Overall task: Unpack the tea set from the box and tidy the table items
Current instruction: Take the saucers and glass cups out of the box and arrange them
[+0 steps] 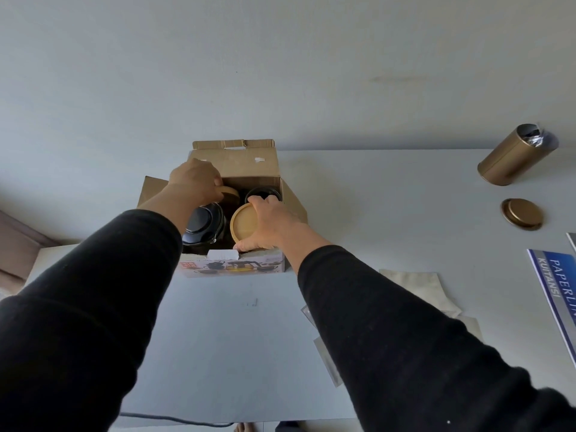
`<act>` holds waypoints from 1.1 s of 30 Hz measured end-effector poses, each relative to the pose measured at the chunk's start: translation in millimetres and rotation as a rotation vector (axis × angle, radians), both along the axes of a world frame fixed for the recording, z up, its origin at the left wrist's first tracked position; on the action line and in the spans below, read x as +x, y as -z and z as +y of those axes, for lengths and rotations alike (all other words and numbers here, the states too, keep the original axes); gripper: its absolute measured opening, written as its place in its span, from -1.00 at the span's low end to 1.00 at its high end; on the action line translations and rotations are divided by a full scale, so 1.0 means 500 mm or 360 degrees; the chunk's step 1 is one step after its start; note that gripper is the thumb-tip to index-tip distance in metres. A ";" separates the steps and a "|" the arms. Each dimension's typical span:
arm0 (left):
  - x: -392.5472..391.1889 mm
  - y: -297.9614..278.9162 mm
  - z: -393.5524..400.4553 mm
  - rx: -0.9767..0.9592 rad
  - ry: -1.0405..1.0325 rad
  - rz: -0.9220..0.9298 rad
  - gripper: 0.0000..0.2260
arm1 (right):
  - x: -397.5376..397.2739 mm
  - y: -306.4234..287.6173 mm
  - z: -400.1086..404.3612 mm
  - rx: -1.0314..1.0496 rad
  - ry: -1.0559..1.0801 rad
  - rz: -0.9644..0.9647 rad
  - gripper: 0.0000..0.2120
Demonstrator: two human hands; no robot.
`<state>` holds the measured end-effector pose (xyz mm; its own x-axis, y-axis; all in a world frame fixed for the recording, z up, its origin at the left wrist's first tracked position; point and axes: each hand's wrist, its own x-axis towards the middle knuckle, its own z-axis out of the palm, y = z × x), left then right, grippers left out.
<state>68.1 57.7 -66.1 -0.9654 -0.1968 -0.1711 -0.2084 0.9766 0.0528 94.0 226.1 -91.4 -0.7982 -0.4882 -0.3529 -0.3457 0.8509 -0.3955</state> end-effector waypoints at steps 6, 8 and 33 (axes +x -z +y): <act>0.001 0.014 -0.017 0.0061 0.0016 0.0030 -0.76 | -0.002 0.004 -0.004 0.0006 0.0001 0.0001 -0.03; 0.000 0.017 -0.020 0.0073 0.0038 0.0013 -0.74 | -0.003 0.003 -0.005 -0.0001 0.0000 -0.0011 -0.03; 0.016 -0.010 -0.079 0.0246 0.0296 0.0200 -0.71 | -0.016 -0.016 -0.004 -0.0017 -0.0044 -0.0134 -0.06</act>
<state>76.1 18.4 -61.2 -0.9981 0.0053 -0.0620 -0.0084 0.9758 0.2186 86.1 224.3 -83.5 -0.7519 -0.5141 -0.4127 -0.3343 0.8369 -0.4334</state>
